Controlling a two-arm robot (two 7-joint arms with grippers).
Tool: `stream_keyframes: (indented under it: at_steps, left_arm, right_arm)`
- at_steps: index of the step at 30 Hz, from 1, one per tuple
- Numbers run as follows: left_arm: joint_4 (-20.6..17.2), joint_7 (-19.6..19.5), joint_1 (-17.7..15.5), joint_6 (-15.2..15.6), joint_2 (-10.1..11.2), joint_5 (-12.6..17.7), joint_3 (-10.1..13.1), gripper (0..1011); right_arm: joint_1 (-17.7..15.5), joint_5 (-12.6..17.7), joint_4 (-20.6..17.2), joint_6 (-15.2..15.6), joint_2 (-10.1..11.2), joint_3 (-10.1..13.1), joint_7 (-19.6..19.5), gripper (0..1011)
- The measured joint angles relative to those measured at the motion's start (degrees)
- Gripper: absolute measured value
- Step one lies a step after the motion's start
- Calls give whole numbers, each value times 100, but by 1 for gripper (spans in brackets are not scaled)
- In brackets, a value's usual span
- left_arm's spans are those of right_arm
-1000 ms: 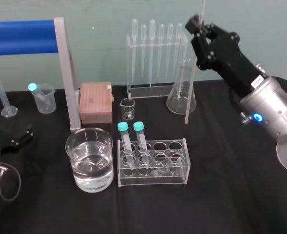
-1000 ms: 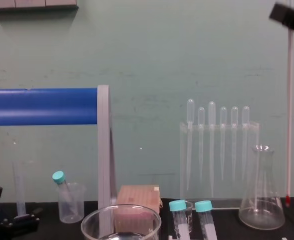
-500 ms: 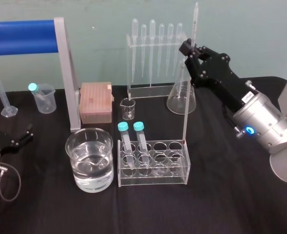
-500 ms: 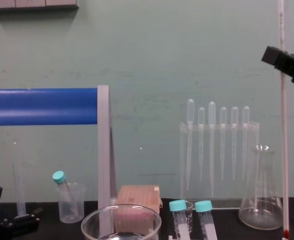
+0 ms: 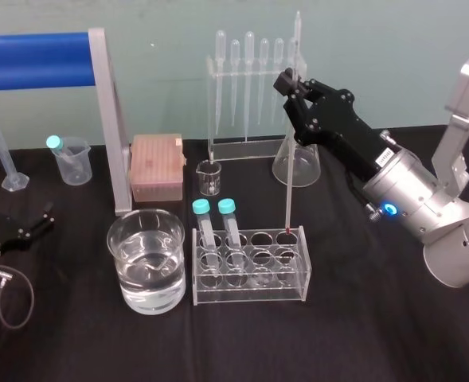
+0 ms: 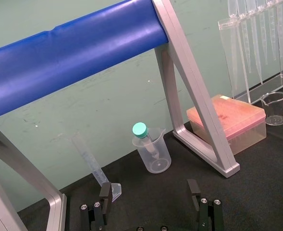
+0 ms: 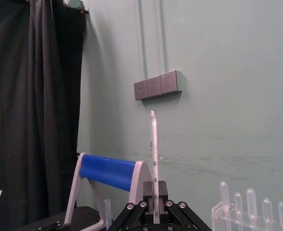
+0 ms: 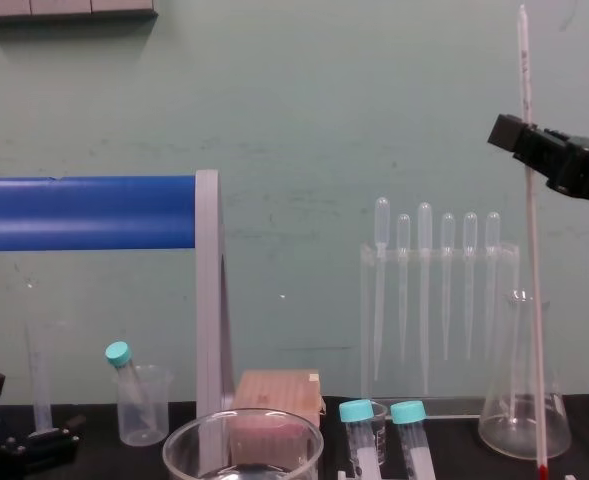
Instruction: Hold the thermometer with one hand and immerse one end into the beaker, then reinsert it into the test tube rack.
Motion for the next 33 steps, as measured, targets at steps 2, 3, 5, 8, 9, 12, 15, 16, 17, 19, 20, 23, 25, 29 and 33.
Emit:
stream_keyframes:
  at_steps: [2,3,5,8,9,12,15,16,17,19,20,23,25,29,33]
  left_arm:
    - [0,0,0,0,0,0,0,1008]
    - [0,0,0,0,0,0,0,1008]
    - [0,0,0,0,0,0,0,1008]
    - [0,0,0,0,0,0,0,1008]
    - [0,0,0,0,0,0,0,1008]
    - [0,0,0,0,0,0,0,1008]
    - [0,0,0,0,0,0,0,1008]
    - [0,0,0,0,0,0,0,1008]
    - [0,0,0,0,0,0,0,1008]
    - [0,0,0,0,0,0,0,1008]
    - [0,0,0,0,0,0,0,1008]
    - [0,0,0,0,0,0,0,1008]
    - [0,0,0,0,0,0,0,1008]
    - [0,0,0,0,0,0,0,1008]
    - [0,0,0,0,0,0,0,1008]
  right_arm:
    - [44,0,63,-7,-11,-26,31,57]
    - [44,0,63,-7,-11,-26,31,57]
    - [79,4,136,-7,-22,-53,55,57]
    - [120,22,243,-4,-41,-94,92,57]
    - [125,27,261,-2,-45,-103,97,57]
    - [129,36,305,3,-53,-122,106,57]
    - [134,39,361,14,-59,-147,118,57]
    - [140,38,390,19,-58,-160,122,57]
    - [143,36,404,23,-57,-168,124,57]
    - [150,9,436,49,-46,-197,121,57]
    - [152,-3,441,61,-41,-205,119,57]
    - [163,-50,479,98,-19,-235,116,57]
    - [175,-70,525,112,-13,-254,115,57]
    - [191,-86,611,131,-17,-285,118,57]
    - [212,-87,682,153,-33,-319,138,57]
